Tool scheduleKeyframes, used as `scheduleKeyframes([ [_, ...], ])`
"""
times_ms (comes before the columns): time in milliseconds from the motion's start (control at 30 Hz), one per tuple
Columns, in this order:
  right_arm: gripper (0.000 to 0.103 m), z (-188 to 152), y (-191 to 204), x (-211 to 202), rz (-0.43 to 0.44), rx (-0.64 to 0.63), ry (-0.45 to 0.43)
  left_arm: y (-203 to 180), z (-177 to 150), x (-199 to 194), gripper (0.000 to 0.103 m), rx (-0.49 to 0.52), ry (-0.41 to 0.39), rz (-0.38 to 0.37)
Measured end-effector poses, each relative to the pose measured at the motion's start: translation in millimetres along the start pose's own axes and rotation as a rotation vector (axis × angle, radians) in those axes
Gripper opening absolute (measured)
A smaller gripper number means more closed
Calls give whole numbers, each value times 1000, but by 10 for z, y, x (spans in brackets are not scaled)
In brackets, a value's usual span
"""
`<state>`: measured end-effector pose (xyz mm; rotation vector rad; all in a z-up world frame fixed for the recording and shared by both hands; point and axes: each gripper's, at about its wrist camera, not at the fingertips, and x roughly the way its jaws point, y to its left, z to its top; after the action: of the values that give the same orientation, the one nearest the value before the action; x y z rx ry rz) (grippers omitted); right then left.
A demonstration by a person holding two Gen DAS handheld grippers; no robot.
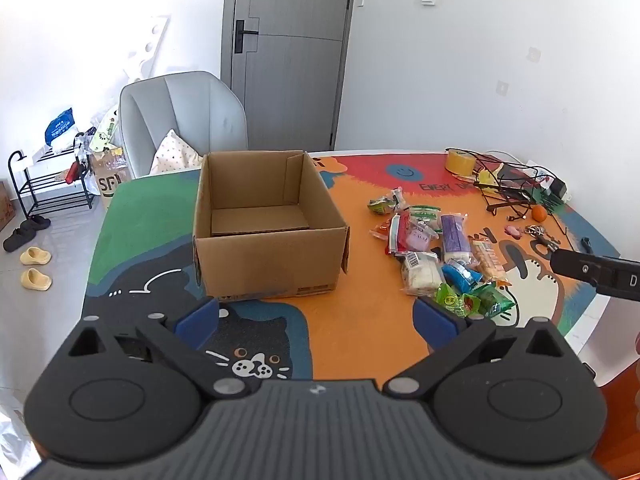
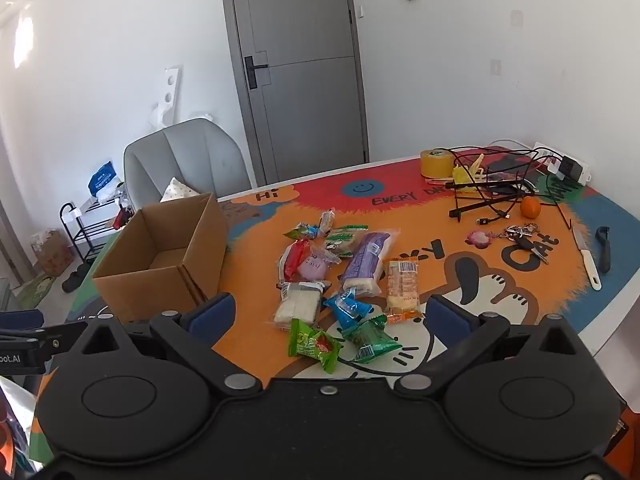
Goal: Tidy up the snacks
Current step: 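Move both tools toward the pile of wrapped snacks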
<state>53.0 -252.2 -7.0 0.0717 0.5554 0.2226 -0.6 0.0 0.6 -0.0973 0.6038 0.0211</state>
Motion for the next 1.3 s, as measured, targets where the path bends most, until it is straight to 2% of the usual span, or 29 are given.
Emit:
scheduleKeyframes([
  [300,103,-62,46,-104,-11,2,-35,-65,-15,-105,102,19,10,-10],
  [333,103,-98,94,-122,3,20,5,-79,-1,-100,102,27,17,-9],
  [667,103,-36,-35,-136,15,21,-4,-110,29,-129,102,40,20,-12],
  [1300,103,-52,21,-129,21,8,12,-150,19,-120,102,43,21,-14],
])
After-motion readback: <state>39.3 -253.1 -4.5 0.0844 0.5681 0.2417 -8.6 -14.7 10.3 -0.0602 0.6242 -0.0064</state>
